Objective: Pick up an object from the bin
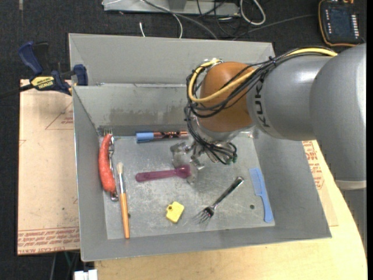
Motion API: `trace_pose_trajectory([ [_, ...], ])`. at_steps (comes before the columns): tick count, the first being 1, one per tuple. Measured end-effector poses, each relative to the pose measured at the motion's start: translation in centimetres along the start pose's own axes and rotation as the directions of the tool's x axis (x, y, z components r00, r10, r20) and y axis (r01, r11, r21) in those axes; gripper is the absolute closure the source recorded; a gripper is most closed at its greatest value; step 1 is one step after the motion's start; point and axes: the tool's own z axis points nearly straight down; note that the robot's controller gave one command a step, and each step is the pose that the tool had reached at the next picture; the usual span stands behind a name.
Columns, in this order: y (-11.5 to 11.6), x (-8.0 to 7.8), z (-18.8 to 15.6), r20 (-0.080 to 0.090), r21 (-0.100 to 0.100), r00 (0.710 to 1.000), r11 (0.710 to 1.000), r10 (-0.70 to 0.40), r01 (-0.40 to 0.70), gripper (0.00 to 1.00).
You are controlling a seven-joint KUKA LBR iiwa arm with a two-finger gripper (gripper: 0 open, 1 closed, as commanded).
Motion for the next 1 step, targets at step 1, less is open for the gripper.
trace_pose_trajectory([
  [1, 0.0, 0.0, 0.0, 0.0, 0.0, 1.0, 1.0, 0.0, 0.0, 1.0],
])
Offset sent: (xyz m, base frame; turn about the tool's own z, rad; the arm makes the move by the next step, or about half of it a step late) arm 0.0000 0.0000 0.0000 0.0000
